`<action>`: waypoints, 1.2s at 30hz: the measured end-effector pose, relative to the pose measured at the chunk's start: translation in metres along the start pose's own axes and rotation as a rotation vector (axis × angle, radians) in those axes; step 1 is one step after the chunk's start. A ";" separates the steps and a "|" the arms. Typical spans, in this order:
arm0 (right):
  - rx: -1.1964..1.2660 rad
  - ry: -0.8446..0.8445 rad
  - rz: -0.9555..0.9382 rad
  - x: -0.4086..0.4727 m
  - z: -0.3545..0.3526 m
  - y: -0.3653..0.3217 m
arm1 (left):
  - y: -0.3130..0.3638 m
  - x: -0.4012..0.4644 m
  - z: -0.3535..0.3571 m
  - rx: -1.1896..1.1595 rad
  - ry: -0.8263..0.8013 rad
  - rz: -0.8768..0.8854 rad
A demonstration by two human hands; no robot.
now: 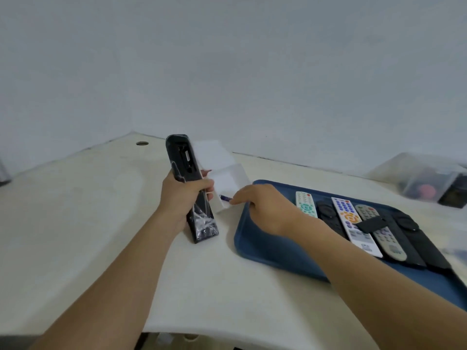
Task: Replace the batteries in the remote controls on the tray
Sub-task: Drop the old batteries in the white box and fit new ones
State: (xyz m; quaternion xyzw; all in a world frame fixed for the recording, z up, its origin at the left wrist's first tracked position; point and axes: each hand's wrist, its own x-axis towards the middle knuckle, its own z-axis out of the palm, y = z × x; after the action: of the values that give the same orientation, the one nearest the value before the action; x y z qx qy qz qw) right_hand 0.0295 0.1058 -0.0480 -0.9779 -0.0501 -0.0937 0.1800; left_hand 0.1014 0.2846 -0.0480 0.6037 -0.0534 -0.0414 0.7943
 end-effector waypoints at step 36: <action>0.179 -0.354 0.221 0.062 0.001 -0.041 | -0.011 0.009 0.002 -0.164 -0.005 0.071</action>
State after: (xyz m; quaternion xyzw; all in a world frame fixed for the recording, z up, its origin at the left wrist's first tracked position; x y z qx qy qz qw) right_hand 0.0848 0.1479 -0.0223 -0.9588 0.0185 0.1043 0.2635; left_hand 0.1099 0.2782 -0.0579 0.5344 -0.0734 -0.0188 0.8419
